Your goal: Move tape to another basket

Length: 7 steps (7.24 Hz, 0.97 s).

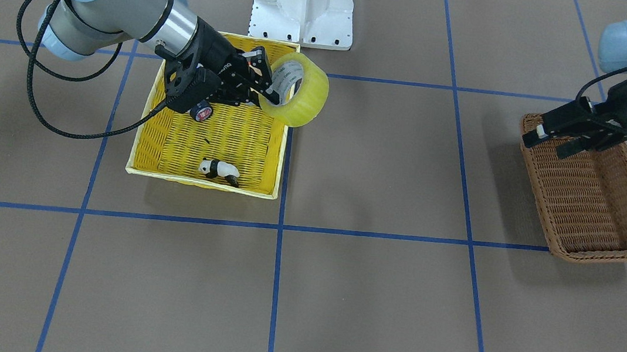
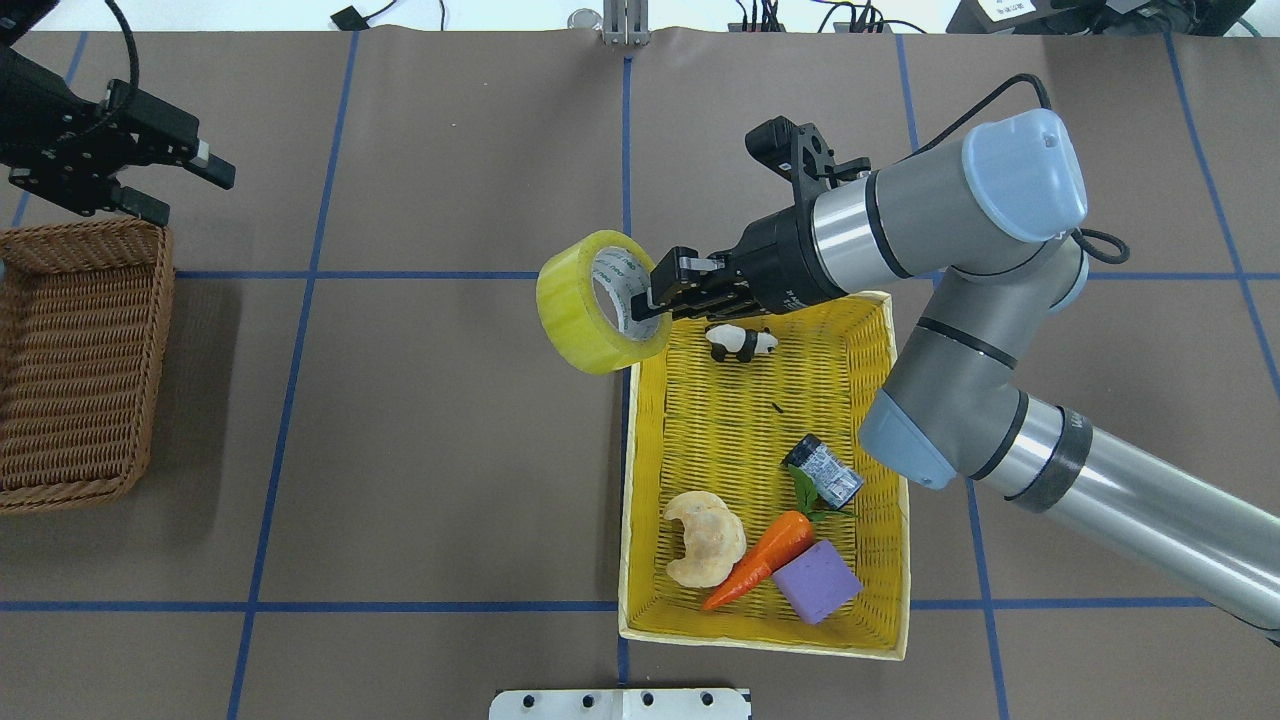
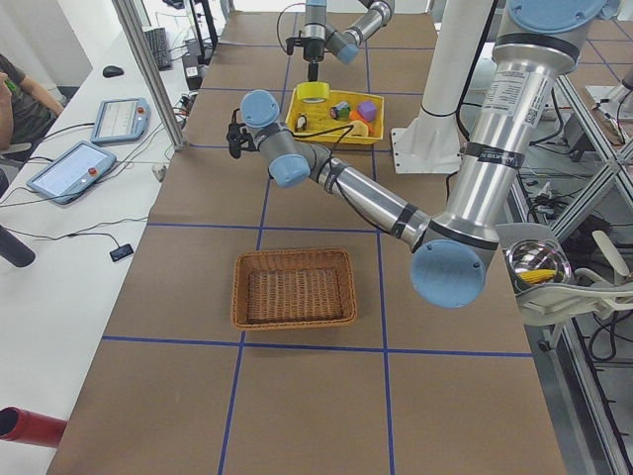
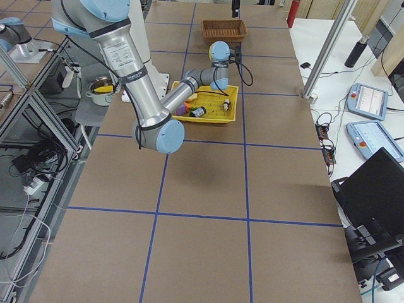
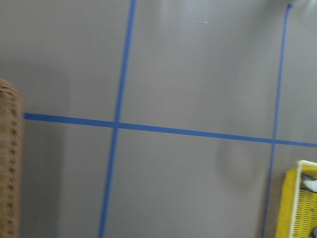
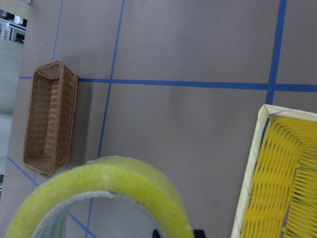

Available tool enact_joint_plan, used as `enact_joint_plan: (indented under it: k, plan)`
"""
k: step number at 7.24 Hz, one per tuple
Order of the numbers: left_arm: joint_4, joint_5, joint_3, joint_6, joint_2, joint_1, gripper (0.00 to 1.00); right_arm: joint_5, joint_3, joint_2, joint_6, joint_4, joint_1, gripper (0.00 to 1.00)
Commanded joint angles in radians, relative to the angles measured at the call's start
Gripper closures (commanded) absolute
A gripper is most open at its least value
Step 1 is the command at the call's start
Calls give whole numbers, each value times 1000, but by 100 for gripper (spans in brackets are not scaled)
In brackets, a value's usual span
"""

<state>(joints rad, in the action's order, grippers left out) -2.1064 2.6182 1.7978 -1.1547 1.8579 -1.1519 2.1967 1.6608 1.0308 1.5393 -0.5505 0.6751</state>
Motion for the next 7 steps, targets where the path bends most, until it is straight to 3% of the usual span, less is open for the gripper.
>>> enact_joint_plan:
  k: [1,3,4,5,7]
  plan:
    - [-234,0,-53,-23,26,56,2,-101,-6,5,163,142,-78,100]
    - [-415,-30,-67,-196,40,63,2,-133,-7,3,166,158,-100,100]
    - [-504,-91,-69,-384,53,90,2,-140,-7,0,168,161,-109,100]
    - [-700,-189,-87,-595,58,153,2,-144,-9,2,197,203,-112,100]
    - [-1230,-480,-209,-1090,69,307,2,-234,-73,-1,338,427,-120,100]
